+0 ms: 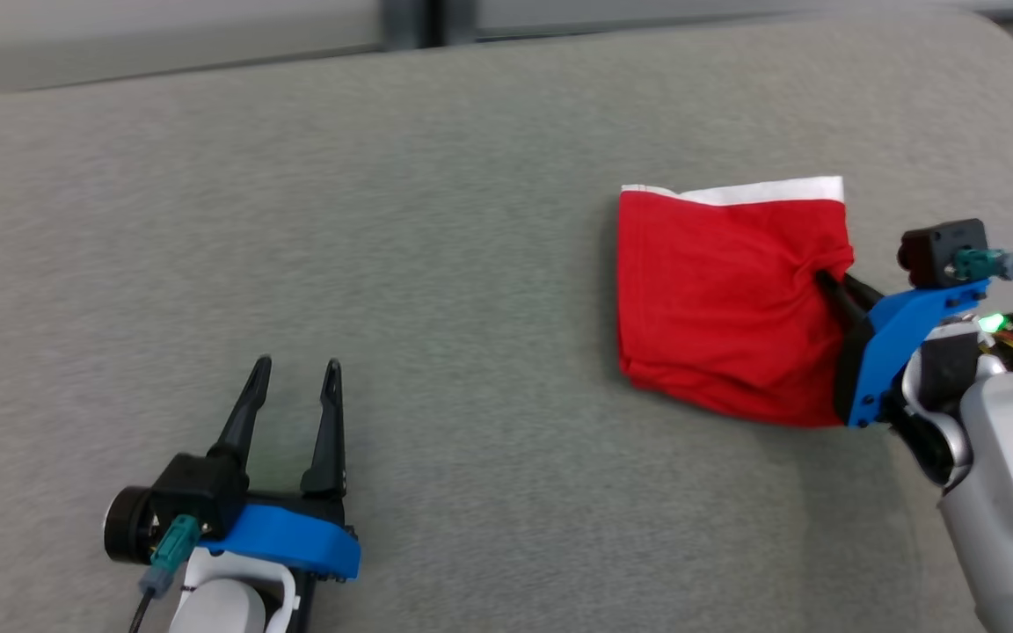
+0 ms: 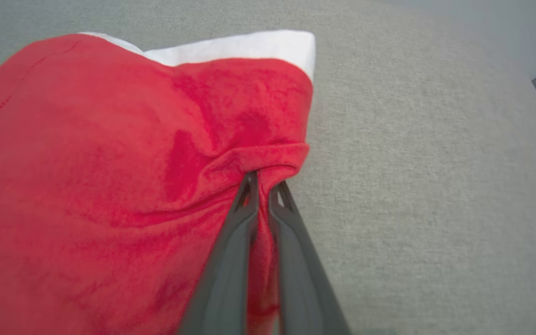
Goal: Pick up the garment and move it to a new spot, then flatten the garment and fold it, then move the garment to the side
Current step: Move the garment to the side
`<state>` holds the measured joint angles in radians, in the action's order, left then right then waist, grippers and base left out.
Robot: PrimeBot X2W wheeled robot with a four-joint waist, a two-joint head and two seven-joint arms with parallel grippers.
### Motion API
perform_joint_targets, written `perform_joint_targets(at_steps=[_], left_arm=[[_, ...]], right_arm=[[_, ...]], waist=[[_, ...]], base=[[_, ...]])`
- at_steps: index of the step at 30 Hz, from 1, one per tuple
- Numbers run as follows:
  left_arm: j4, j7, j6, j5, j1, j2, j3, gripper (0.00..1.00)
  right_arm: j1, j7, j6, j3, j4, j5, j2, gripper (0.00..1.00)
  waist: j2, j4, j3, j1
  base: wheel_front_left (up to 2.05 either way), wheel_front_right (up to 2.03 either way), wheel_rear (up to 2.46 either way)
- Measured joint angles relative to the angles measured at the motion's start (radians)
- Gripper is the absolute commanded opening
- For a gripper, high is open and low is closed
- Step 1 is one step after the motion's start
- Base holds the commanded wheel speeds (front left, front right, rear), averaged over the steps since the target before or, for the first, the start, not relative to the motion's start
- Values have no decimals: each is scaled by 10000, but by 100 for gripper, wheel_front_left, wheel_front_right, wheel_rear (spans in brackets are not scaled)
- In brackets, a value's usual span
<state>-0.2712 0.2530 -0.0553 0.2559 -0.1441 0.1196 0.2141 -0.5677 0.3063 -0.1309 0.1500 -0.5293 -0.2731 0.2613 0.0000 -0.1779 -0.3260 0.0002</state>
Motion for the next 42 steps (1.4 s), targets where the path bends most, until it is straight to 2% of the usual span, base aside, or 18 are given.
perform_joint_targets(at_steps=[7, 12, 17, 29, 32, 34, 35, 36, 42], left_arm=[[721, -598, -71, -186, -314, 376, 213, 100], [1110, -940, -73, -259, -420, 504, 339, 100], [1402, -1131, -59, -282, -421, 621, 426, 100], [2171, -1195, 196, -255, -221, 842, 307, 100], [2205, -1193, 198, -242, -214, 840, 337, 100], [2215, -1177, 209, -224, -207, 834, 368, 100], [2213, -1177, 211, -205, -207, 825, 382, 100], [2213, -1174, 224, -198, -208, 819, 399, 100], [2073, -1091, 284, -138, -205, 763, 472, 100]], right_arm=[[-27, -441, 2, -629, 196, 10, 96, 0], [-35, -830, 2, -796, -29, 69, -75, 0], [-418, -1149, 0, -723, -479, 79, 228, 0], [-2012, -1275, 0, -1810, -2002, 608, 2230, 0], [-2142, -1275, 0, -1900, -2121, 742, 2416, 0], [-2304, -1373, 0, -2067, -2276, 1018, 2552, 38], [-2350, -1524, 0, -2128, -2284, 1108, 2564, 74], [-2422, -1687, 0, -2165, -2288, 1185, 2566, 100], [-2576, -2663, 0, -2023, -2257, 1567, 2284, 100]], waist=[[0, -1605, -691, 0], [0, -2051, -863, 0], [0, -1776, -954, -1], [0, -141, -1284, -1], [0, 40, -1348, -1], [0, 232, -1414, -1], [0, 275, -1425, -1], [0, 307, -1430, -1], [0, 341, -1289, -2]], base=[[0, 0, 0], [0, 0, 0], [0, 0, 0], [0, 0, 0], [0, 0, 0], [0, 0, 0], [0, 0, 0], [0, 0, 0], [0, 0, 0]])
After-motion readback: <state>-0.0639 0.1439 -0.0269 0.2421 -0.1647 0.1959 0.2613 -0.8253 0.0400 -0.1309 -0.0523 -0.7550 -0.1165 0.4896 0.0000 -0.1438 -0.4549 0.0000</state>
